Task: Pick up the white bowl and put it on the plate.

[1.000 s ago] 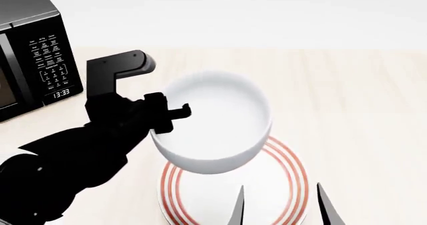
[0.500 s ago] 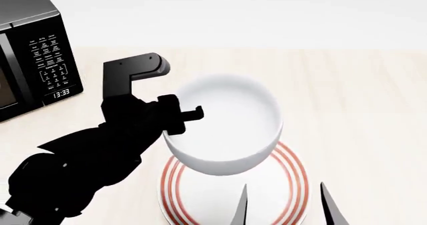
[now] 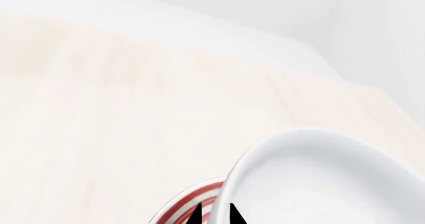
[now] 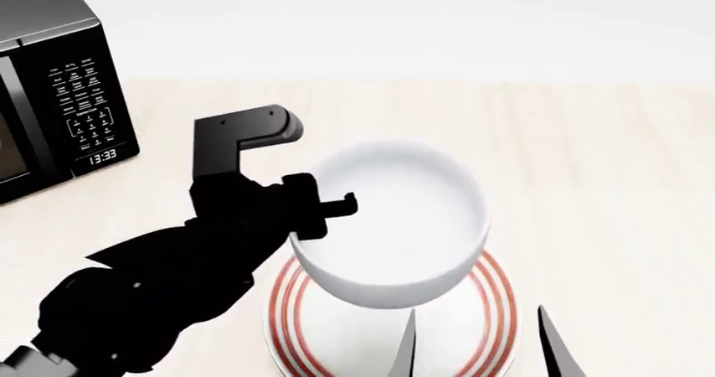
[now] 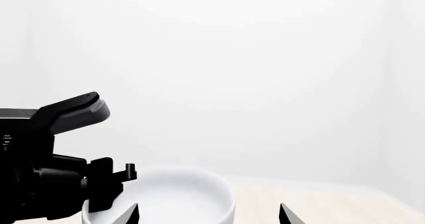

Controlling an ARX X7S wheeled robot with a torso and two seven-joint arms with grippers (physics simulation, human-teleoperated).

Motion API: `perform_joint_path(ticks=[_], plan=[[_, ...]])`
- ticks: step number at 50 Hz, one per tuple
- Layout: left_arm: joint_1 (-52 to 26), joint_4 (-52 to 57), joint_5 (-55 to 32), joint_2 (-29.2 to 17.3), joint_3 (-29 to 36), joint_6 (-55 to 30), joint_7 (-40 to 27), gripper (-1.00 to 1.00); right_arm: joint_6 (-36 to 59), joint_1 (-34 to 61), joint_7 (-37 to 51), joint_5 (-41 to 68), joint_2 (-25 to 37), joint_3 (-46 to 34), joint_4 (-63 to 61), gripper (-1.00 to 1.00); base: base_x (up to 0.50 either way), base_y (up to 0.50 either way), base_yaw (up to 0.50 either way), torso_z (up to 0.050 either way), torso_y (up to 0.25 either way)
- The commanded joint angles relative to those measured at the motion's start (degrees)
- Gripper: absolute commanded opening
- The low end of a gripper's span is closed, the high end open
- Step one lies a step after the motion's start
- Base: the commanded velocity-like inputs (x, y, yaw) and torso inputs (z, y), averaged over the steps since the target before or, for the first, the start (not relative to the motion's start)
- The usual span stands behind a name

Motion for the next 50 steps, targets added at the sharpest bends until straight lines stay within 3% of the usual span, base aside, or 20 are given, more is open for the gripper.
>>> perform_joint_path(ticks=[1,32,50], plan=[[-1.2,-2.5,-4.9,0.3,5.2,3.8,0.8,-1.00,0.0,-0.1,0.2,0.1,0.2,0.0,-0.2,1.00,0.00,0.00,0.00,0.000,0.000],[-4.0,-9.5,-32.8,0.4,35.3,16.4,3.0,-1.00,-0.2,-0.1,0.6,0.2,0.6,-0.3,0.0,1.00,0.00,0.00,0.00,0.000,0.000],[-4.4,-9.3,-41.1,0.4,44.0,19.7,4.5,-1.00,-0.4,-0.1,0.7,0.2,0.7,-0.5,0.2,1.00,0.00,0.00,0.00,0.000,0.001]])
